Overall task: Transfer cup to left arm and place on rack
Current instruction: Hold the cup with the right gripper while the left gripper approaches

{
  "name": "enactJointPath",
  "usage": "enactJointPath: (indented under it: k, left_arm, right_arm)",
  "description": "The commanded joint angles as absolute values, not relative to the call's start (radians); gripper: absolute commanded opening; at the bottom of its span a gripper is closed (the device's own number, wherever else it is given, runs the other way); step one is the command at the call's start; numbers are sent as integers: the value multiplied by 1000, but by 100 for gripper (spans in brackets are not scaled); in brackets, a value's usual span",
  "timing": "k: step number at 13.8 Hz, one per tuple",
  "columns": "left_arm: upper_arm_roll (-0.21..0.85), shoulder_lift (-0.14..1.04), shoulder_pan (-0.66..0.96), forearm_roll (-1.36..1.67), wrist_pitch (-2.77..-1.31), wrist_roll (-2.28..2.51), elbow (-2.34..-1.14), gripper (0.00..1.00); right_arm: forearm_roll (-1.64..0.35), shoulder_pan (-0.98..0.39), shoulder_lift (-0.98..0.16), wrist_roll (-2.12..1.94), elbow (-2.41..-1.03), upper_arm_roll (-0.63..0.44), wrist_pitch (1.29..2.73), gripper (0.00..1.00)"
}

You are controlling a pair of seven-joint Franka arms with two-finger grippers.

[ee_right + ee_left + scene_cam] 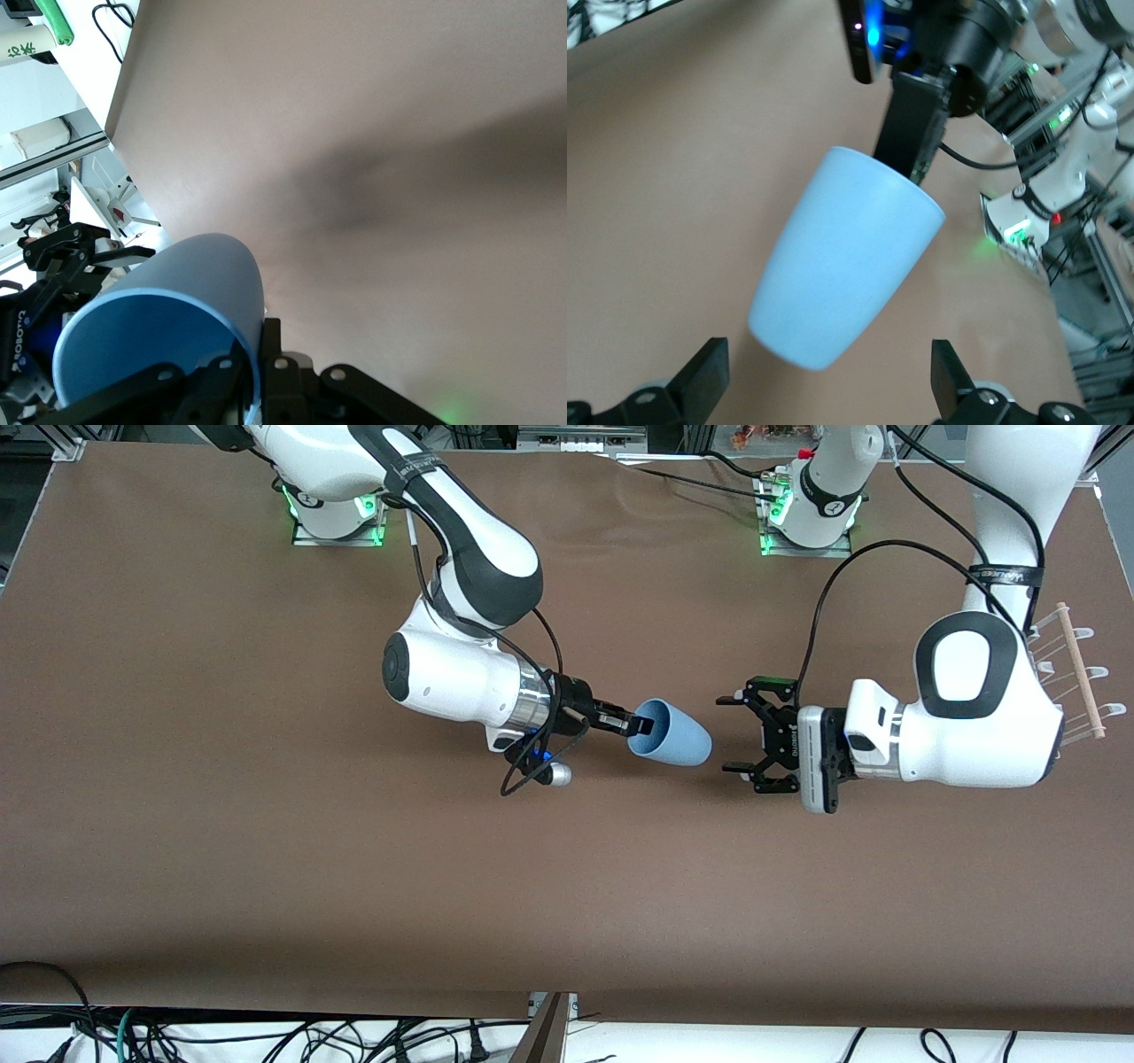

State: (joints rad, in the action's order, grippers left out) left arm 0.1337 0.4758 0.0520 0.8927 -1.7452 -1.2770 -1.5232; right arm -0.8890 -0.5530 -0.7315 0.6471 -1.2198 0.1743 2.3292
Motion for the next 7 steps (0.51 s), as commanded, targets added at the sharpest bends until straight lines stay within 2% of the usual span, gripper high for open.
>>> enactJointPath:
  k: [1, 7]
  left_arm:
    - [127, 491, 84, 927, -1781, -1417, -1503, 100]
    - [127, 494, 156, 930, -1921, -1491, -1519, 100]
  right_arm:
    - [-905, -545, -749, 670, -1186, 189, 2319, 0]
    - [-905, -540, -747, 686, -1184, 202, 2318, 0]
